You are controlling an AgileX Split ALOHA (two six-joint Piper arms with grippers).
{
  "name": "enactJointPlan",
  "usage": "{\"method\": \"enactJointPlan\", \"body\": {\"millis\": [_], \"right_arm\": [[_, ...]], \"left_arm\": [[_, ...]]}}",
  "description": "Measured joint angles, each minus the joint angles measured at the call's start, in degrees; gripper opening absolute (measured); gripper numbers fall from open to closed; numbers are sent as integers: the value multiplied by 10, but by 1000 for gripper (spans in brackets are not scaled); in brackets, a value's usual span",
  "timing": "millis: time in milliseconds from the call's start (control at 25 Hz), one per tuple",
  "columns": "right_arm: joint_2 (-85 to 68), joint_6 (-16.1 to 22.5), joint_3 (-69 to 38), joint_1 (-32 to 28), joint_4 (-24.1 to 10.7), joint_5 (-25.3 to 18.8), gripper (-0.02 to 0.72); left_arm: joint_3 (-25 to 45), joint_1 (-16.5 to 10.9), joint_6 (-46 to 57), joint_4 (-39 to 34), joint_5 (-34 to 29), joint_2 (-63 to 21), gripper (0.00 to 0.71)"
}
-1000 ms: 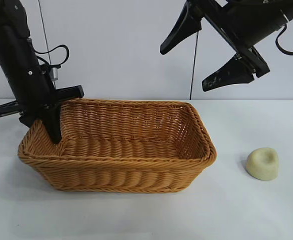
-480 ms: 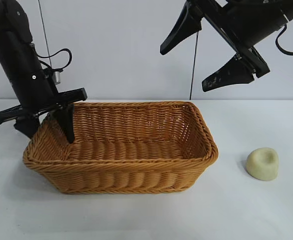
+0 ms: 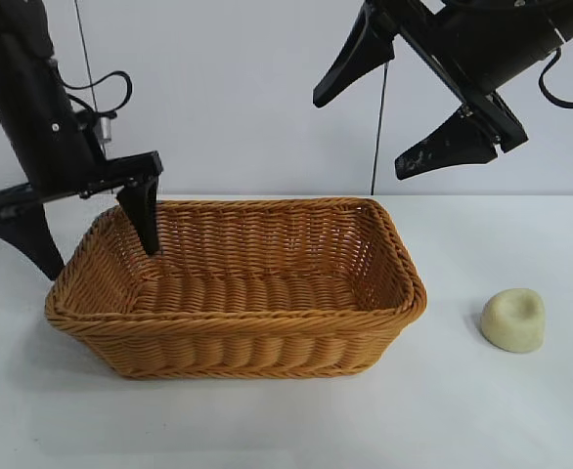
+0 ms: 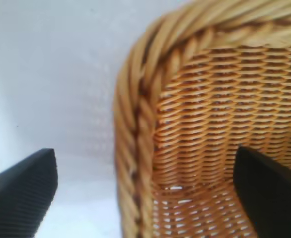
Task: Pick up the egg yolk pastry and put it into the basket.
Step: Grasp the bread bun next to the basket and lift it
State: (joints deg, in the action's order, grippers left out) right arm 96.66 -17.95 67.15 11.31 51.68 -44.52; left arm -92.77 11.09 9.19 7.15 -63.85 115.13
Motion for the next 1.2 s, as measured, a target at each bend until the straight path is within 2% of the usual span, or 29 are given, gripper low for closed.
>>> {"method": "enactJointPlan", "body": {"millis": [320,640,760,1000,1200], "right_arm": [[0,0,0,0,0,0,697],[0,0,0,0,0,0,697],[0,0,0,0,0,0,697],[0,0,0,0,0,0,697],[0,0,0,0,0,0,697]], "left_arm": [[-6,-5,1,-37,-26,-17,692],[-7,-65,-27,-48,-52,-17,692],[-7,-79,-42,-44,-53,-17,692],[0,-80,-57,-41,-53,-41,692],[33,-80,-57,-41,-54,-120,692]]}}
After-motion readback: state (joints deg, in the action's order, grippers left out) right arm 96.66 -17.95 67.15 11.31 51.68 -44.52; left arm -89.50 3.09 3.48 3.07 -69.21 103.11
